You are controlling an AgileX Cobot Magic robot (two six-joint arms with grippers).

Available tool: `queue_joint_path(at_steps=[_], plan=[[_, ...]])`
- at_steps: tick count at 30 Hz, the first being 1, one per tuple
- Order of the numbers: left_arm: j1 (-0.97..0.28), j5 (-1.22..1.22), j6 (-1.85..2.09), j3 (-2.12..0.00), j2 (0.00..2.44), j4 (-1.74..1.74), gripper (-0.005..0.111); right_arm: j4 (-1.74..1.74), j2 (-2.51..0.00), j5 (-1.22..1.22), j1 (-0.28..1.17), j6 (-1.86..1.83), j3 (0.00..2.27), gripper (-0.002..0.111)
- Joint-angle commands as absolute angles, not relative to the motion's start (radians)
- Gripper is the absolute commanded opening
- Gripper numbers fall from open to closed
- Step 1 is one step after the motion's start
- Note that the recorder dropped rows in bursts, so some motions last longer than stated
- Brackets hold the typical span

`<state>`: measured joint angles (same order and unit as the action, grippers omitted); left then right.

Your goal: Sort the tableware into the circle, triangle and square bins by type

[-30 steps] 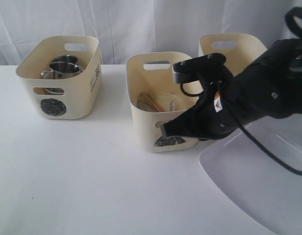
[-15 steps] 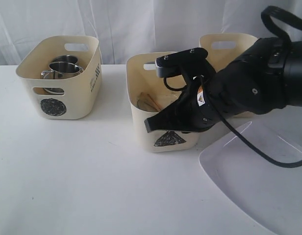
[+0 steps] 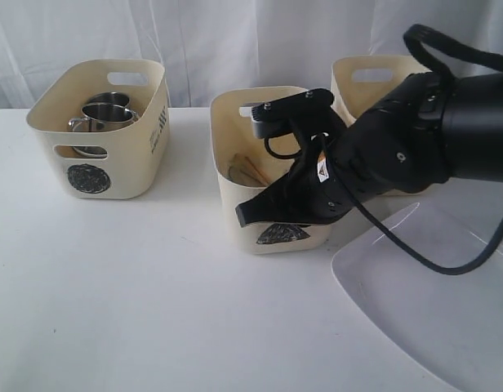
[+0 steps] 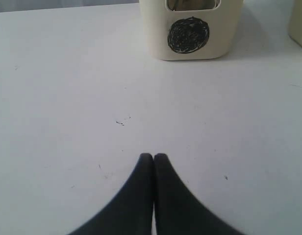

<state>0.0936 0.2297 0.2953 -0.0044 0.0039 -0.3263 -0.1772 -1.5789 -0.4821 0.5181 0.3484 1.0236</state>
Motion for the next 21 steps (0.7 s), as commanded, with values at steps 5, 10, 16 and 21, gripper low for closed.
queue_joint_path(at_steps=[5, 10, 16, 21], plan=[[0.098, 0.232, 0.295, 0.0, 0.0, -0.337, 0.0, -0.218, -1.607, -0.463, 0.52, 0.336, 1.088, 0.0], [0.098, 0.232, 0.295, 0.0, 0.0, -0.337, 0.0, -0.24, -1.645, -0.478, 0.52, 0.336, 1.116, 0.0], [0.098, 0.232, 0.295, 0.0, 0.0, -0.337, 0.0, -0.266, -1.675, -0.483, 0.52, 0.336, 1.149, 0.0], [0.098, 0.232, 0.295, 0.0, 0.0, -0.337, 0.0, -0.27, -1.686, -0.481, 0.518, 0.336, 1.173, 0.0]])
